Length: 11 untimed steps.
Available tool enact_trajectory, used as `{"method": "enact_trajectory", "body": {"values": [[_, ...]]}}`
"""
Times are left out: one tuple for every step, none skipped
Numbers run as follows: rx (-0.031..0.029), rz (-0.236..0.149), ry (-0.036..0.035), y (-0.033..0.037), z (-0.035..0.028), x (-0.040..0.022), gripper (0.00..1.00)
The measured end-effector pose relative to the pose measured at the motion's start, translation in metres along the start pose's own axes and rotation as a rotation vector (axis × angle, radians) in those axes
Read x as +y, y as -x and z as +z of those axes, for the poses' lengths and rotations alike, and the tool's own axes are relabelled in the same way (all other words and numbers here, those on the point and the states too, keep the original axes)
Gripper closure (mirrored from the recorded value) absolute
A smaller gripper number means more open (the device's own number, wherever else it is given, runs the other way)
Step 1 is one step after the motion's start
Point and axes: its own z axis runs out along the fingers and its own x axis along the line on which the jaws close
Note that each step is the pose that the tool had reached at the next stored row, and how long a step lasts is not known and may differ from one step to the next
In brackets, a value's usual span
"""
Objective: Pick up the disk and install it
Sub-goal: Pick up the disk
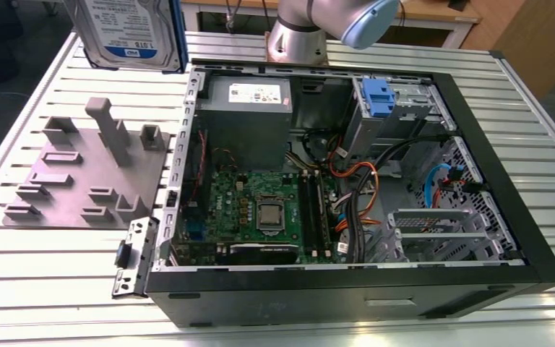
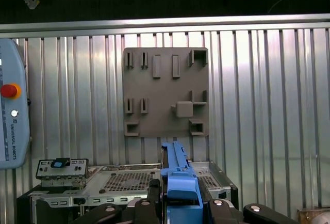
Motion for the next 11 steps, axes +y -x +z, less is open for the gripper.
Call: {"method": "enact_trajectory", "body": {"values": [[0.0000, 0.000, 0.0001, -0.0003, 0.0000, -0.0001, 0.64], [0.0001, 0.000, 0.0000, -0.0010, 0.0000, -0.0002, 0.64], [0.0001, 0.000, 0.0000, -0.0021, 0.0001, -0.0002, 0.64], [0.0001, 0.000, 0.0000, -0.0030, 0.0001, -0.0002, 0.64], [0.0002, 0.000, 0.0001, -0.0037, 0.0001, -0.0003, 0.64], [0.0002, 0.000, 0.0000, -0.0042, 0.0001, -0.0003, 0.64], [0.0002, 0.000, 0.0000, -0.0045, 0.0001, -0.0003, 0.64], [0.0002, 0.000, 0.0000, -0.0045, 0.0001, -0.0003, 0.64], [0.0003, 0.000, 0.0000, -0.0045, 0.0001, -0.0003, 0.64], [0.0003, 0.000, 0.0000, -0.0045, 0.0001, -0.0003, 0.64], [0.0003, 0.000, 0.0001, -0.0045, 0.0001, -0.0004, 0.64]]}}
